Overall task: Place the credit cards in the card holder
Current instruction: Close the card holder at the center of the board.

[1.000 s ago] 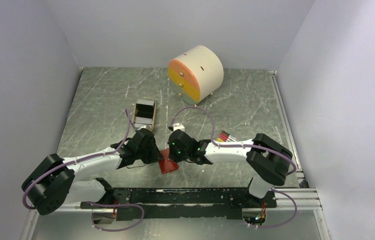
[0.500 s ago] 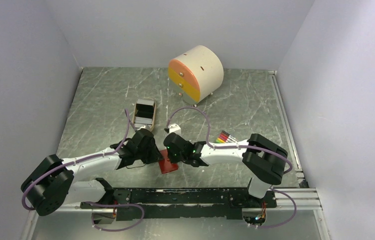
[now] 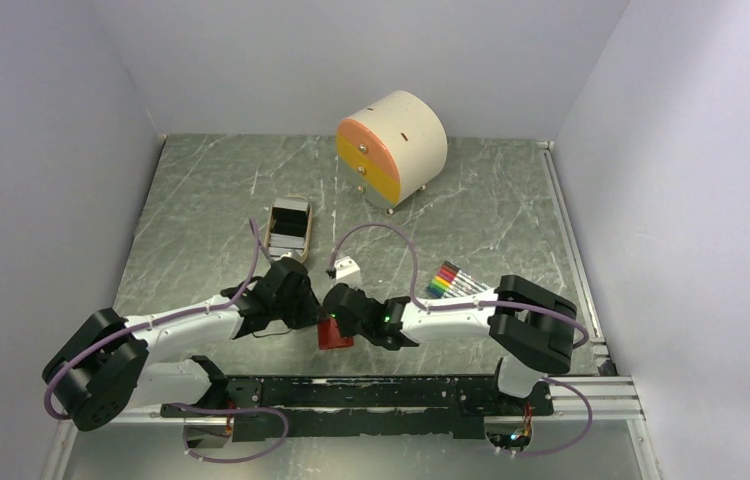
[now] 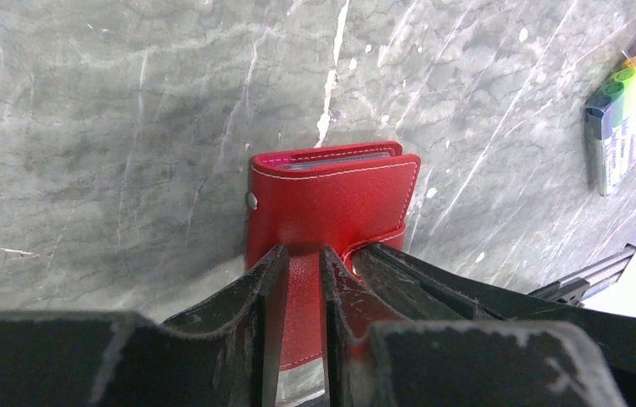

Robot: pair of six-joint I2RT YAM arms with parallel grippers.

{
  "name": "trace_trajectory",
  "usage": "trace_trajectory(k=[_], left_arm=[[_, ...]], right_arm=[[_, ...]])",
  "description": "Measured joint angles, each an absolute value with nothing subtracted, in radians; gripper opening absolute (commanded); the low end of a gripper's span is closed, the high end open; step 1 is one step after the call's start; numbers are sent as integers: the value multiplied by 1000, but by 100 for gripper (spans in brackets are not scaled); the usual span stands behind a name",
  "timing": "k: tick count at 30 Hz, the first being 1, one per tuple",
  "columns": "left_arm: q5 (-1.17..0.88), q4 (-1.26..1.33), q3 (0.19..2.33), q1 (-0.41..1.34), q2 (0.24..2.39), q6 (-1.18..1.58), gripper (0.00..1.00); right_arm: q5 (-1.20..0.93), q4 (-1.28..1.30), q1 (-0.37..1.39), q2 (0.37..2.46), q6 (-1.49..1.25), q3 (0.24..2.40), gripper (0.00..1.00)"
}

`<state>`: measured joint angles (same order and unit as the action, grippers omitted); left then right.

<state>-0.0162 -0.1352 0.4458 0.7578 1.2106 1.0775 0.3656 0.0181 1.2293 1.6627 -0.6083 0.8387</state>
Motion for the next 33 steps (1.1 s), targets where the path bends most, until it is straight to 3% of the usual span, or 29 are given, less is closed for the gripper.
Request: trace_trajectory(k=[33], left_arm=[[-50,-105,469,758,1272,1092,26]], right_arm=[[374,128,1253,1602,-584,830,10]])
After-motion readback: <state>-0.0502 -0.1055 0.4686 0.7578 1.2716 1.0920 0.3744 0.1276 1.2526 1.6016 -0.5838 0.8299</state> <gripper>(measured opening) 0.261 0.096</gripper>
